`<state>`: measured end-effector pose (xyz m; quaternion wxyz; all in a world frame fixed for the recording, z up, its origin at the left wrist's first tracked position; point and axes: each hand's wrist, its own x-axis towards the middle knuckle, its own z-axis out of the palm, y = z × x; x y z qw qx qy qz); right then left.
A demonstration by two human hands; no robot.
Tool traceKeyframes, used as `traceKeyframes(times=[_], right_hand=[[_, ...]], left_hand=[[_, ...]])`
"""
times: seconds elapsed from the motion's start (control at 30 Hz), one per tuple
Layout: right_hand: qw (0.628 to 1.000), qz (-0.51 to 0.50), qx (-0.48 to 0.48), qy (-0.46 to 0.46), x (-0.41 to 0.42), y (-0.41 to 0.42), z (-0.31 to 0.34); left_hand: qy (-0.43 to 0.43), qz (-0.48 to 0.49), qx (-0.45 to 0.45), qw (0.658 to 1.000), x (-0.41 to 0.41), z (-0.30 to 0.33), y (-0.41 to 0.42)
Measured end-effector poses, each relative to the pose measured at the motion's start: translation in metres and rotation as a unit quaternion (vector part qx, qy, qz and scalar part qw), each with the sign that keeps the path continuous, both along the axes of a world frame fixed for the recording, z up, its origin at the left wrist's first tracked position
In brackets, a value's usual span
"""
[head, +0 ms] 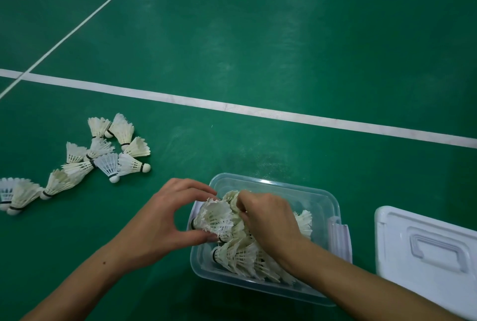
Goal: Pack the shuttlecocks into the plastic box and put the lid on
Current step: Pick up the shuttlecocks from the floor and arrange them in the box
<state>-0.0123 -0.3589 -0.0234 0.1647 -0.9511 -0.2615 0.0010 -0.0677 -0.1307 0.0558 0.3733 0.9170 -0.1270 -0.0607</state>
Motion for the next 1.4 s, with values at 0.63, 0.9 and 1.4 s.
traceKeyframes(times=[0.63, 0.9, 1.4], right_hand=[[0.956, 0.052, 0.229, 0.178, -0.003, -0.051, 0.058], [0.978, 0.089, 0.187, 0.031, -0.005, -0.056, 0.040], [0.995, -0.030, 0.079, 0.043, -0.009, -0.055, 0.008]], left_hand=[[-0.036, 0.050, 0.066, 0.996, 0.018, -0.020, -0.032], [-0.012, 0.029, 0.021, 0.999, 0.028, -0.023, -0.054], [-0.150, -0.028, 0.320, 0.935, 0.036, -0.056, -0.052]])
